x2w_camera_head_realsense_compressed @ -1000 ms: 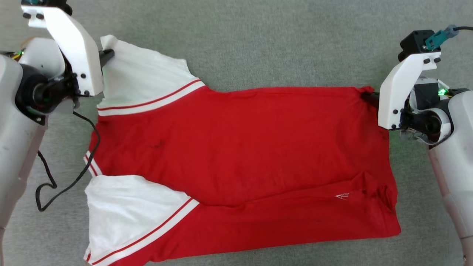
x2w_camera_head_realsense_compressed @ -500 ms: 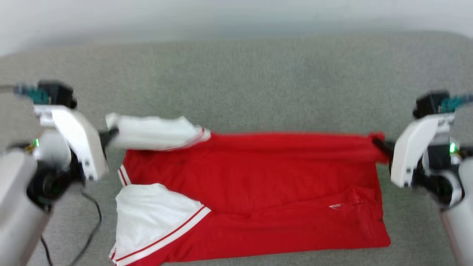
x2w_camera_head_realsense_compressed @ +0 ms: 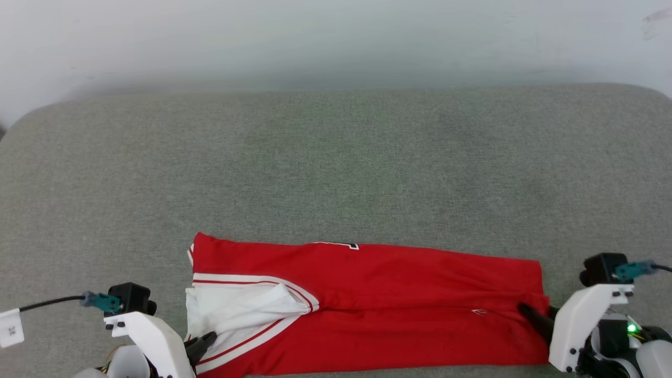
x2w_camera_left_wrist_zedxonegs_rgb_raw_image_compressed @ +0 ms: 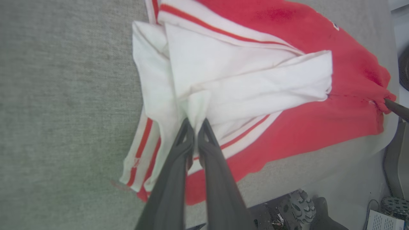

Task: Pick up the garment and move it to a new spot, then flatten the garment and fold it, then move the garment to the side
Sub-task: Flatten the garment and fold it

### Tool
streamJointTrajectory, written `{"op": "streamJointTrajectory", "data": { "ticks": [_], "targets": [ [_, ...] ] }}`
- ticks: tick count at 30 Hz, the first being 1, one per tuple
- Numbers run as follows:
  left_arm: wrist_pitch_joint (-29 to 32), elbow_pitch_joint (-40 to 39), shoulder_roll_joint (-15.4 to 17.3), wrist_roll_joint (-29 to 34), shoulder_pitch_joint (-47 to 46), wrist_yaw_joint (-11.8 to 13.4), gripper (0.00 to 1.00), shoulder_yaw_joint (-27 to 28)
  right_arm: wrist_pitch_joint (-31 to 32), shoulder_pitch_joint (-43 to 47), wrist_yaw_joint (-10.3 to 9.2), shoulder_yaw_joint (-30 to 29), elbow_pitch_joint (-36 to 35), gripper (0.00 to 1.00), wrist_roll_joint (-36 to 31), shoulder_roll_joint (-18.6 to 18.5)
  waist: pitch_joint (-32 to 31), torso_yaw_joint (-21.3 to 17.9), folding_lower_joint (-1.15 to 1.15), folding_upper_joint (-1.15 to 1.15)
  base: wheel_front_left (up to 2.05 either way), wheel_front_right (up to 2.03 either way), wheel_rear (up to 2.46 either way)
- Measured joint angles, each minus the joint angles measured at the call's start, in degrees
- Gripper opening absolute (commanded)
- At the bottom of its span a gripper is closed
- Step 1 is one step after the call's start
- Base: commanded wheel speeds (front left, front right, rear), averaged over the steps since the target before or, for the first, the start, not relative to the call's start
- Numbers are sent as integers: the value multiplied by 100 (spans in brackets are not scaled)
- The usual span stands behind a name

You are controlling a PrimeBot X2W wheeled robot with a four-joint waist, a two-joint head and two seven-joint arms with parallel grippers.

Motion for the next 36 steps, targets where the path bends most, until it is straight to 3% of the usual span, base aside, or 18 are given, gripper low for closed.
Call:
{"op": "streamJointTrajectory", "data": {
  "ticks": [4, 9, 13, 18, 26, 36],
  "targets": [
    [-568, 103, -176, 199, 121, -64, 100, 11, -627, 230, -1, -110, -53, 100, 13, -7, -68, 50, 0, 0, 0, 0, 0],
    [-1728, 137, -413, 825, 123, -4, 100, 118, -1136, 396, -1, -229, -548, 100, -13, -66, -260, 70, 0, 0, 0, 0, 0],
    [-2616, -129, -615, 1292, 122, 289, 100, 250, -1074, 488, 0, -506, -949, 100, -111, -144, -478, 51, 0, 0, 0, 0, 0],
    [-3341, -612, -654, 1961, 119, 747, 100, 274, -521, 537, -1, -1011, -1185, 100, -245, -260, -674, 81, 0, 0, 0, 0, 0],
    [-3704, -1383, -655, 2763, 179, 1411, 100, 403, 687, 550, -1, -1407, -1211, 100, -474, -227, -683, 344, 0, 0, 0, 0, 0],
    [-3766, -1813, -803, 3047, 202, 1473, 100, 446, 896, 370, -1, -1339, -264, 100, -571, 218, -306, 791, 1, 0, 0, 0, 0]
  ]
}}
